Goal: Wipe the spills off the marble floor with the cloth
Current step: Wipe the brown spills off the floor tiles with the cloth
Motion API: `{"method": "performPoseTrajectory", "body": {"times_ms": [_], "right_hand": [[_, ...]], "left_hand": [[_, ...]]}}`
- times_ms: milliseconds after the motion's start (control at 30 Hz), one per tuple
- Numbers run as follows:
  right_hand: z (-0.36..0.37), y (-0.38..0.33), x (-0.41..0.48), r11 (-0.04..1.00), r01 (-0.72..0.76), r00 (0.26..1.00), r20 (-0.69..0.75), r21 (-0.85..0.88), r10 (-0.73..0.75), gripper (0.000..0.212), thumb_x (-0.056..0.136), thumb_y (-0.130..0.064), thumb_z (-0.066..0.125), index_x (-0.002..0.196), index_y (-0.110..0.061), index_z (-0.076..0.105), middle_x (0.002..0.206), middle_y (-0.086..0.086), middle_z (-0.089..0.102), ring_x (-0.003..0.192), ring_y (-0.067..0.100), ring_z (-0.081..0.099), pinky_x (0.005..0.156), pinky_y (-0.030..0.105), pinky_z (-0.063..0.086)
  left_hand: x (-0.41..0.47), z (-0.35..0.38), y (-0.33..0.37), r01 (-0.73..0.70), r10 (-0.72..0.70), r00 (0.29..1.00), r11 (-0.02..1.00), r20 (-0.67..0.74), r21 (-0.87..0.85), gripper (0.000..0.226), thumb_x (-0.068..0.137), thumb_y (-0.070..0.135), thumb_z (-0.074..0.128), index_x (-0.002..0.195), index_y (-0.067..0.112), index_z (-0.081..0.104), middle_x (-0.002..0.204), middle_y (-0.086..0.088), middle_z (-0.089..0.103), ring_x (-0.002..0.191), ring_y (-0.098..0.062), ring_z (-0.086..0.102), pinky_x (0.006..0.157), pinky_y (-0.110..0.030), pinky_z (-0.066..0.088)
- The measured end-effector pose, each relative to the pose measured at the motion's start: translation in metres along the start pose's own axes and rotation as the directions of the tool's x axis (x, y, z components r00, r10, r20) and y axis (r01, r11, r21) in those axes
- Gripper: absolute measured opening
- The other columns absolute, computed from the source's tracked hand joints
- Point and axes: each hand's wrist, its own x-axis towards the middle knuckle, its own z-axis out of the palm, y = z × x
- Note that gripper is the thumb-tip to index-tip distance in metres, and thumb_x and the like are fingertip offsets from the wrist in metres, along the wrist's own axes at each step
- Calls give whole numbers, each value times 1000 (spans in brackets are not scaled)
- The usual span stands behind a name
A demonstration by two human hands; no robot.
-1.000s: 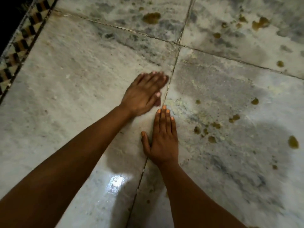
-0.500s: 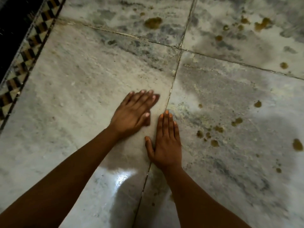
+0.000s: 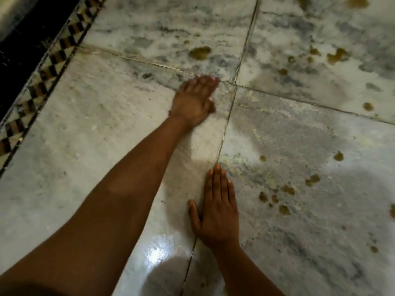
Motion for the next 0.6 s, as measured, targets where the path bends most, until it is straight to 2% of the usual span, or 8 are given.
{"method": "performPoseTrajectory", "body": {"times_ms": [133,233,333,400,467,500,600], "right_hand": [[-1,0,0,1000,3,1000,-10,8,-3,76,90,-48,34,147,0,19,156,17,14,145,25,6,117,38,8],[-1,0,0,1000,21,1000,-18,13,-21,76,90,-47,35,147,1,19,155,18,14,145,26,7,117,38,7],[2,-1,-1,1000,24,999,-36,4,-24,76,90,-47,33,148,1,17,156,18,12,145,27,6,117,39,7],[2,-1,0,1000,26,999,-33,-8,-26,76,90,-47,33,148,1,16,156,19,12,145,28,6,117,40,8],[2,-1,1,999,29,999,-31,-22,-30,76,90,-47,33,147,1,18,155,20,14,145,29,8,117,42,11],[1,-1,0,999,30,999,-31,-26,-30,76,90,-47,34,147,2,19,155,21,16,145,29,9,117,42,12],[0,-1,0,998,34,999,-31,-44,-36,75,90,-46,34,146,3,22,154,22,19,144,31,14,117,42,12]], "left_hand": [[-83,16,25,-258,258,966,966,22,-24,57,94,35,21,148,20,25,154,-3,28,143,-21,23,115,-37,16],[-153,15,-19,-304,303,952,952,35,35,55,95,34,24,149,22,24,156,0,24,143,-17,21,116,-38,16],[-165,5,-75,-241,236,970,964,54,117,56,95,36,22,149,20,25,155,-3,25,143,-21,23,116,-41,17],[-144,3,-85,-67,67,998,992,5,111,57,94,36,21,149,19,25,155,-5,27,142,-24,24,114,-41,16],[-128,6,-72,124,-118,989,990,-86,62,58,93,35,25,149,21,25,154,-4,29,142,-24,25,114,-40,16],[-129,9,-59,160,-155,983,986,-100,41,58,92,35,27,149,22,26,154,-4,29,141,-25,26,114,-41,17],[-175,25,-7,27,-24,996,999,-83,36,60,90,35,30,149,26,23,154,-1,28,141,-22,27,115,-41,18]]}}
